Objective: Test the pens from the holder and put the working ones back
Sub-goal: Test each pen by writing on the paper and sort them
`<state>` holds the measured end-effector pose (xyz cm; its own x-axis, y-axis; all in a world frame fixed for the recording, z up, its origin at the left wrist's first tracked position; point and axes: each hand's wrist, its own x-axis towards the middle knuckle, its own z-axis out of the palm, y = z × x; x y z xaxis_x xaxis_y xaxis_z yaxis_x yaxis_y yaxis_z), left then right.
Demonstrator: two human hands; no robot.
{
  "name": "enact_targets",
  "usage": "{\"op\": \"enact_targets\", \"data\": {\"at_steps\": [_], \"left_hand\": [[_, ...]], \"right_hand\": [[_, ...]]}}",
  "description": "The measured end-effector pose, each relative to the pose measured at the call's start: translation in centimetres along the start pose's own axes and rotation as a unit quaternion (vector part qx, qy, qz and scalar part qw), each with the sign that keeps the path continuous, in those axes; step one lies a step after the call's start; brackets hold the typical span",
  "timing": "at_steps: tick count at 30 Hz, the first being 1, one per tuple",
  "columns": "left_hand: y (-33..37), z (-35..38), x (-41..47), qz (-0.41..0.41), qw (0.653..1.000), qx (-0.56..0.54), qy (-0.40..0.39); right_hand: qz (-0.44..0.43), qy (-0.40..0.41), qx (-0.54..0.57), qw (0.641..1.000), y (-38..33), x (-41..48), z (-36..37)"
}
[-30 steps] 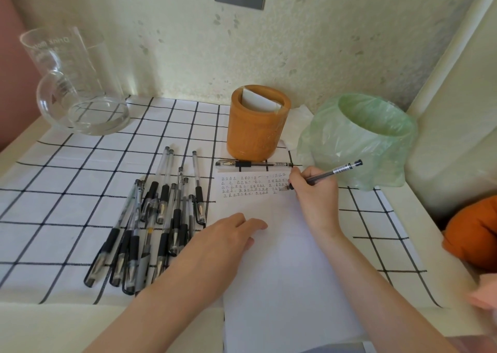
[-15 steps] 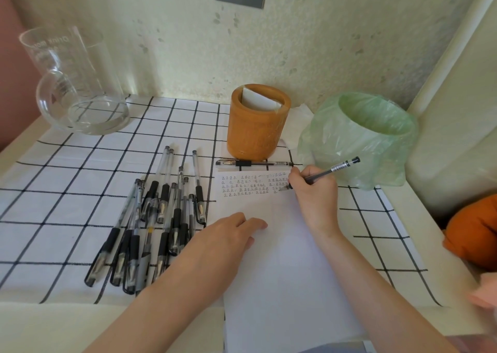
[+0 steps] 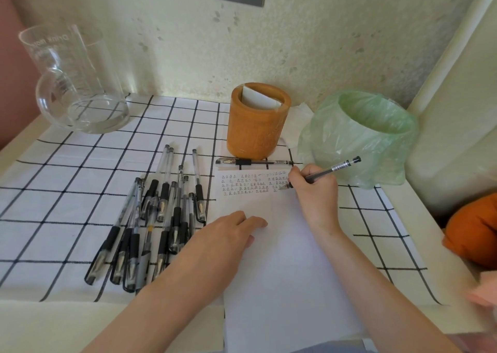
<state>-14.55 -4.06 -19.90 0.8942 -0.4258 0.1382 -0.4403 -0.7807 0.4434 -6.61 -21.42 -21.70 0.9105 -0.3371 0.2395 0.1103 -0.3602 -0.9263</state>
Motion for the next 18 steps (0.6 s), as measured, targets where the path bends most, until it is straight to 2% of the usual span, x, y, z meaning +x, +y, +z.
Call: {"op": "enact_targets", "data": {"at_steps": [18], "left_hand": [[0.02,-0.14,-0.06,0.002,1.0,-0.009,0.002]], "right_hand": [[0.003,0.003,-0.008,1.0,-0.11,-0.04,0.03]]}}
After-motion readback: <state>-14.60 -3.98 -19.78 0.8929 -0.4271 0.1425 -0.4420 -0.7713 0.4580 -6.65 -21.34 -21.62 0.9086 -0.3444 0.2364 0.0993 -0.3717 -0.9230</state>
